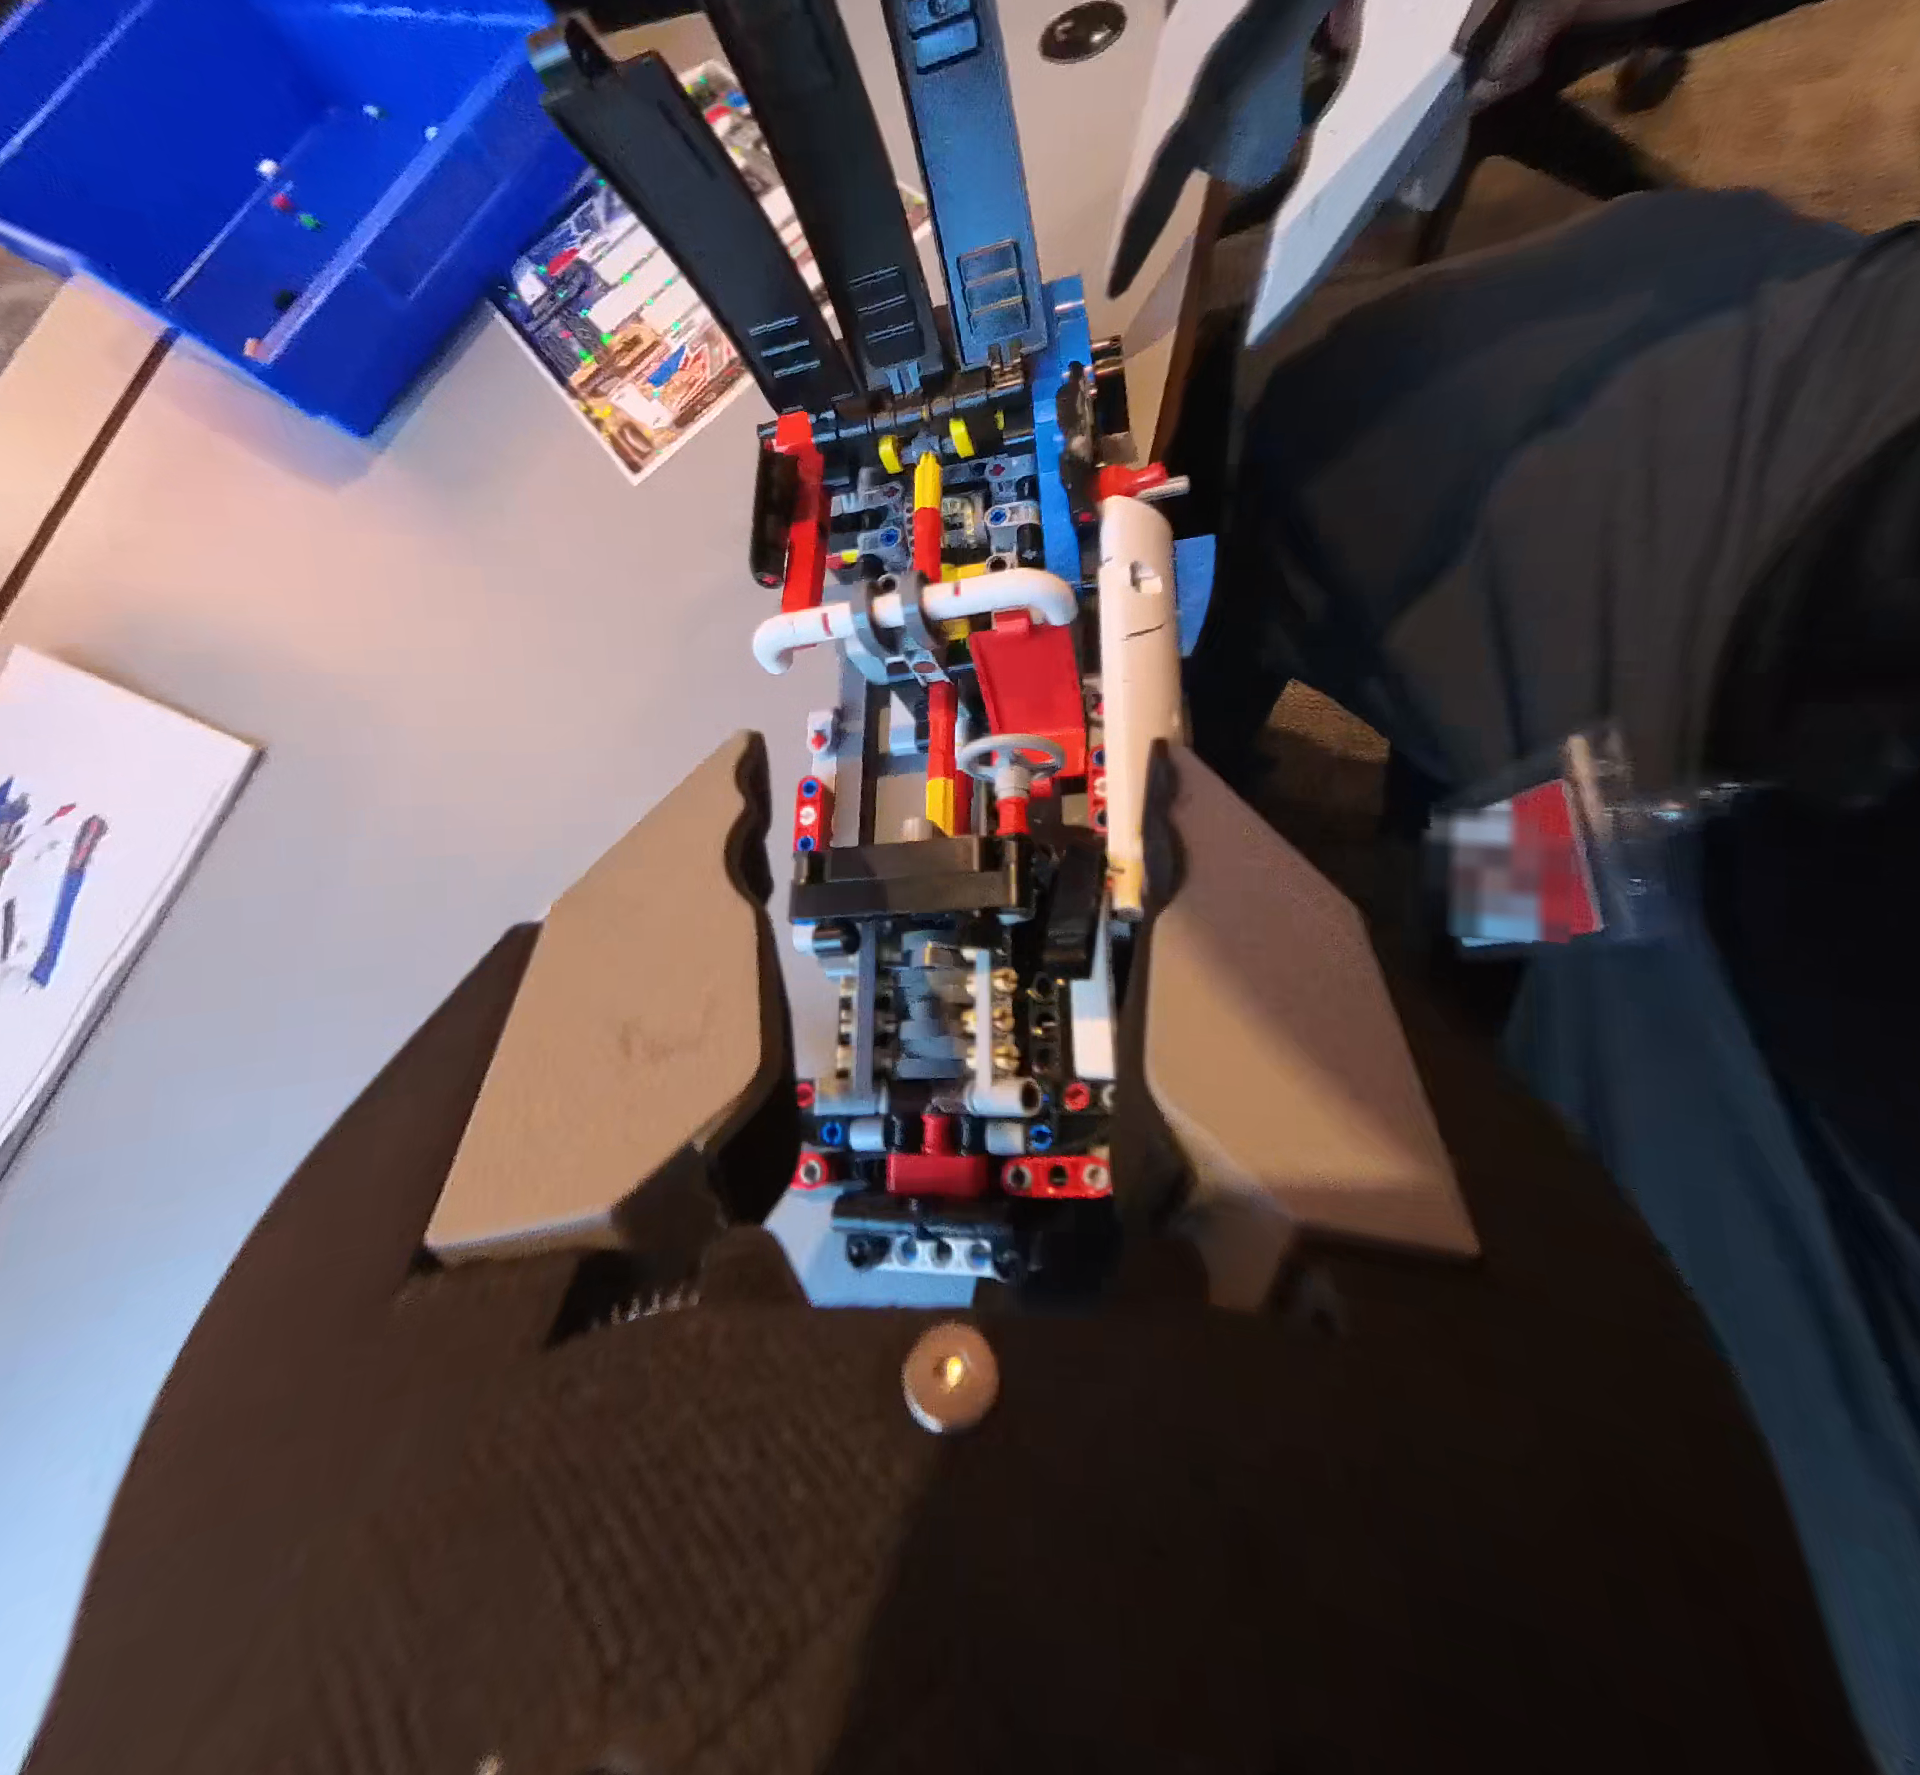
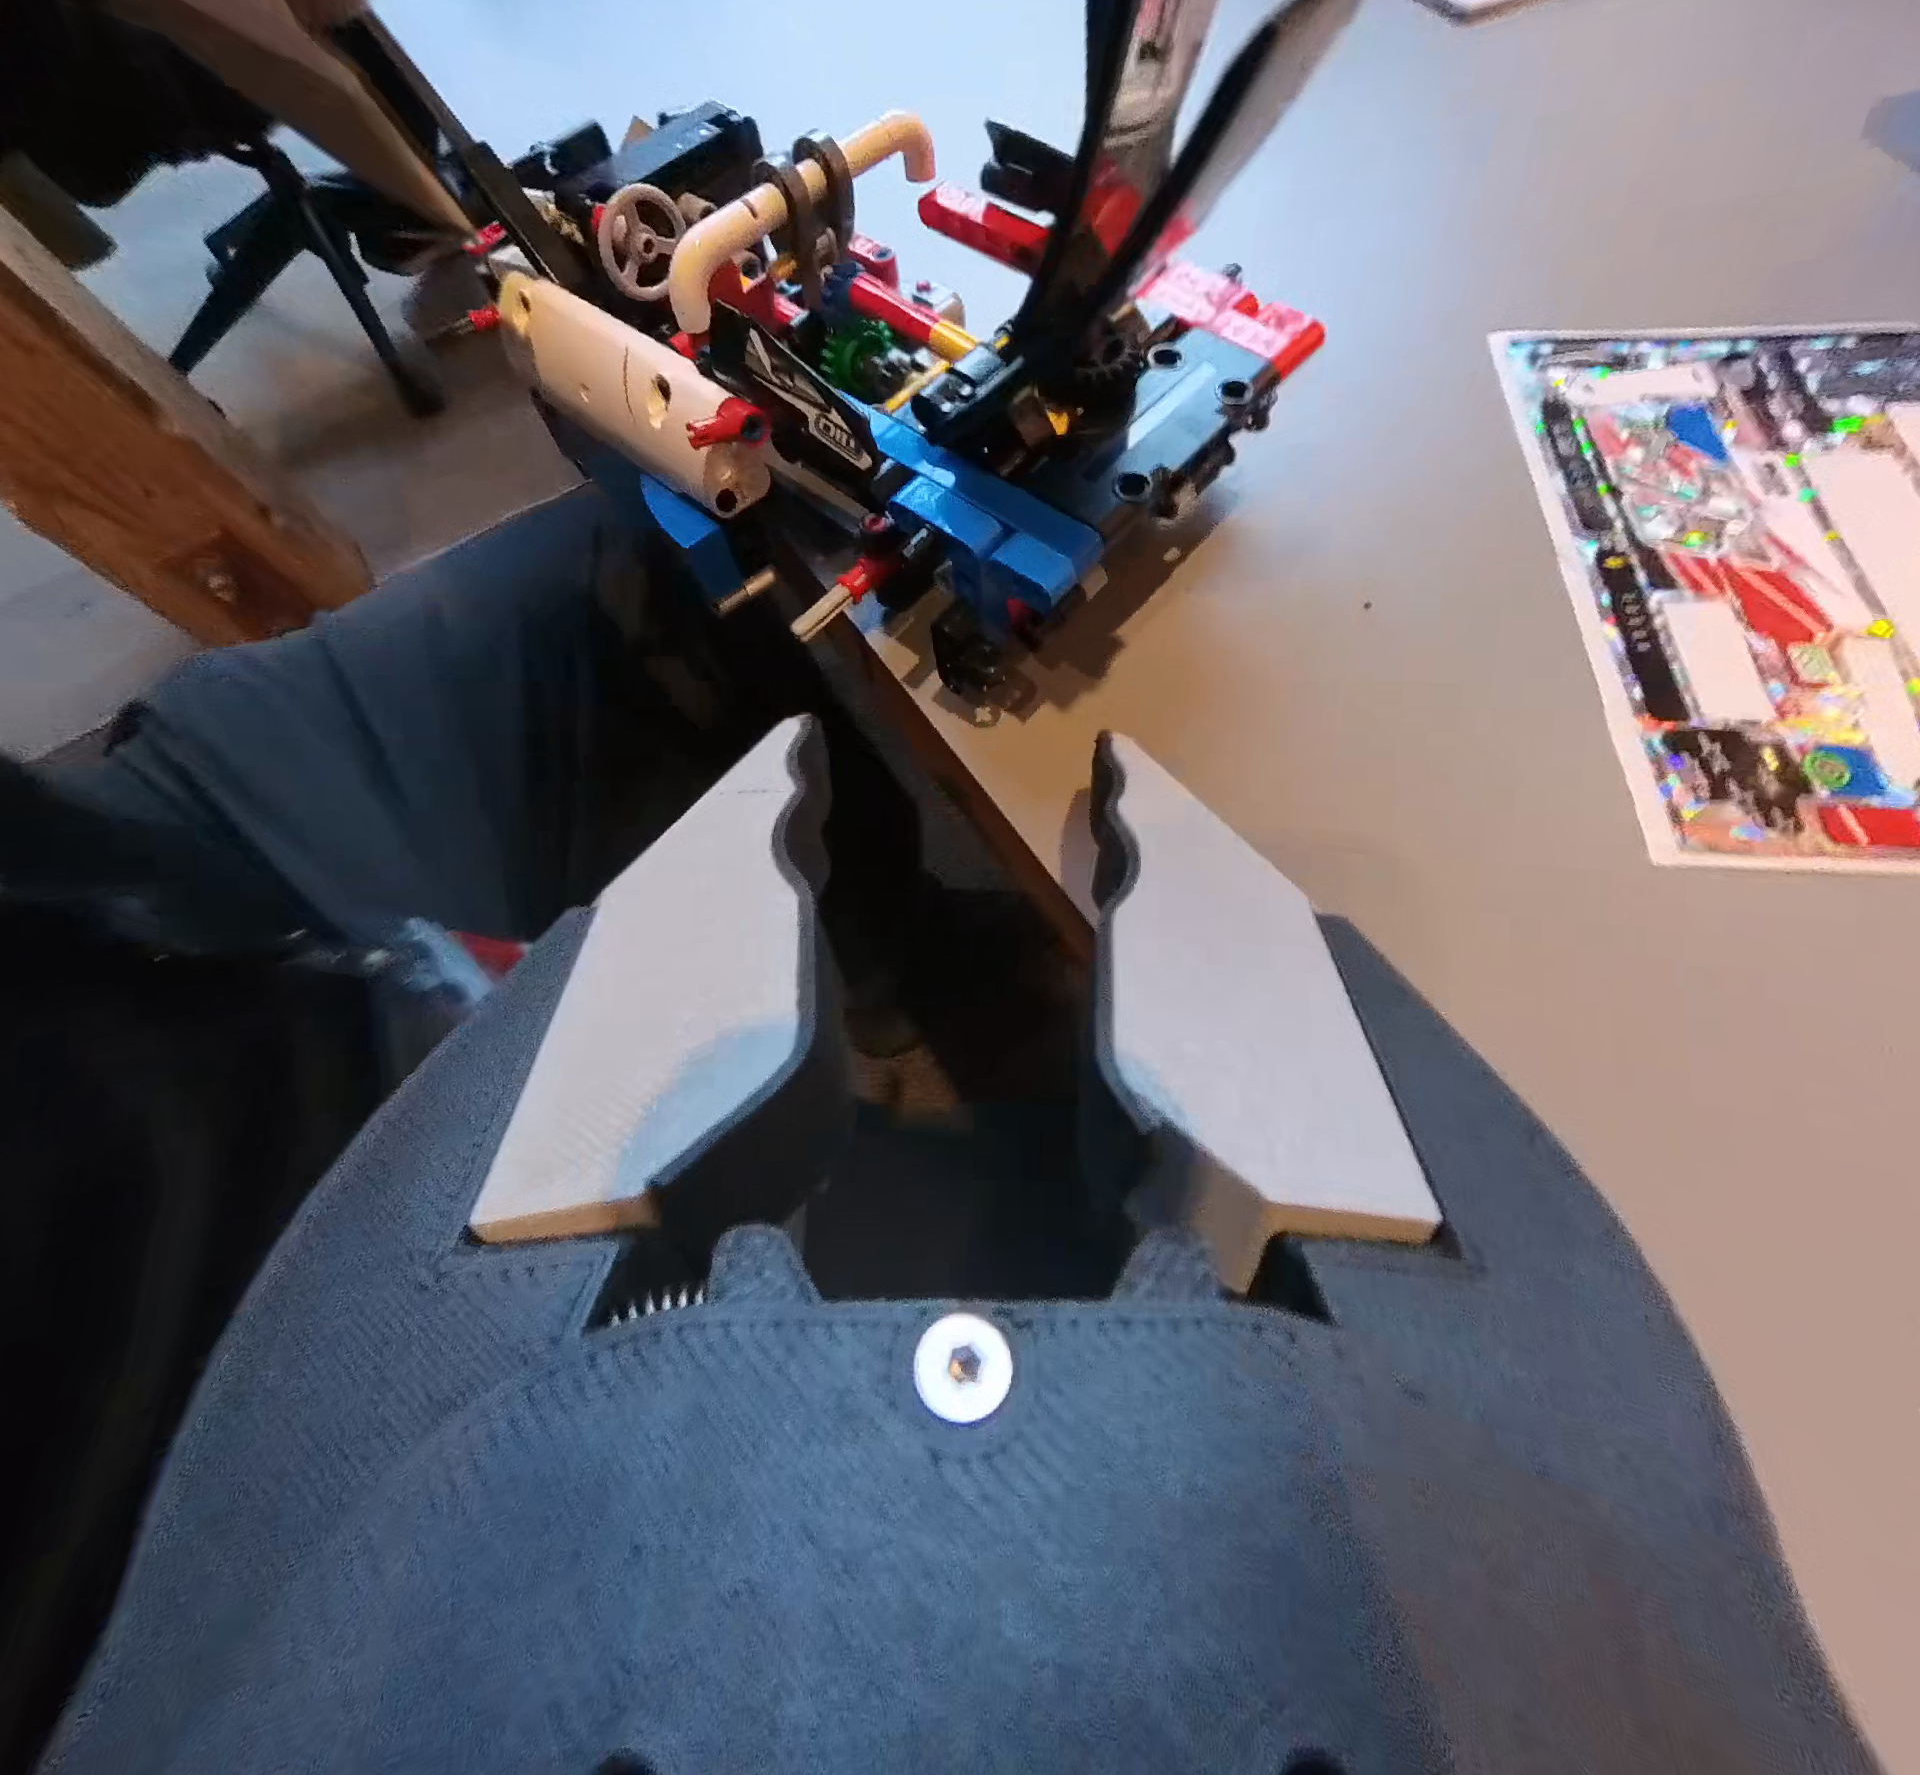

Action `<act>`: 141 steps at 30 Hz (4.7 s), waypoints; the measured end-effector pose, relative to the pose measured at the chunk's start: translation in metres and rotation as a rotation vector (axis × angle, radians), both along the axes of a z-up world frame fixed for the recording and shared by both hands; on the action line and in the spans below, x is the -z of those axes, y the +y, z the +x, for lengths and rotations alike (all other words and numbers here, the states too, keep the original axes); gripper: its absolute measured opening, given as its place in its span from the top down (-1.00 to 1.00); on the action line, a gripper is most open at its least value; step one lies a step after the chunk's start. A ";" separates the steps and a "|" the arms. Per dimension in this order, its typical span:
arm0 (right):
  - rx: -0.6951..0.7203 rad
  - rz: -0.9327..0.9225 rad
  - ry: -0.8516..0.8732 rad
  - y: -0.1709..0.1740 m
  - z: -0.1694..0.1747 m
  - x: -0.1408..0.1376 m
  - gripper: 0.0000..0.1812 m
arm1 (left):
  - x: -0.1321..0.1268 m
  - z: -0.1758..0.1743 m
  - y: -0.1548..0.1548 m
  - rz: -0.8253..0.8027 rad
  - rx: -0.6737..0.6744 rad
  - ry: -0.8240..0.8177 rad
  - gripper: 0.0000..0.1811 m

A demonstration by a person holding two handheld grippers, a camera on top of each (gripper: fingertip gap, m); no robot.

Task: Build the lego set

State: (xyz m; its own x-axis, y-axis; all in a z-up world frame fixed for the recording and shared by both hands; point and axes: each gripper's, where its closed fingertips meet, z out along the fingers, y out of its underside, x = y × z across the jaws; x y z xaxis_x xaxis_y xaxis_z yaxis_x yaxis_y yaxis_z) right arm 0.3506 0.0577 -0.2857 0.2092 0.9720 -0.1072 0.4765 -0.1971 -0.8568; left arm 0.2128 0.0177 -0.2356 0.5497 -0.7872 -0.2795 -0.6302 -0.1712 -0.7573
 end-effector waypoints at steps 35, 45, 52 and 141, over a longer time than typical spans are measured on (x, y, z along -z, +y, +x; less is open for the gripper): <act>-0.085 0.262 0.025 -0.020 0.016 -0.032 0.82 | -0.008 0.017 -0.004 -0.118 -0.102 -0.196 0.18; -0.228 0.371 -0.083 -0.026 -0.027 -0.044 0.77 | 0.015 0.029 0.005 -0.127 -0.108 -0.069 0.07; -0.194 0.437 -0.176 -0.015 -0.040 -0.041 0.79 | 0.031 0.019 0.015 -0.195 -0.132 0.045 -0.04; -0.670 0.278 -0.777 -0.029 -0.051 -0.013 0.58 | 0.065 0.014 0.002 -0.309 -0.102 0.190 -0.26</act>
State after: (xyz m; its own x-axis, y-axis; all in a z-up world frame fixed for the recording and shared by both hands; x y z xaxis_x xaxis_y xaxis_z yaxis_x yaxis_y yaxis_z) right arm 0.2994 0.0282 -0.2725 -0.4620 0.8841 0.0698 0.8512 0.4642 -0.2452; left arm 0.2273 0.0199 -0.3010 0.5911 -0.7940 -0.1421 -0.7224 -0.4427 -0.5312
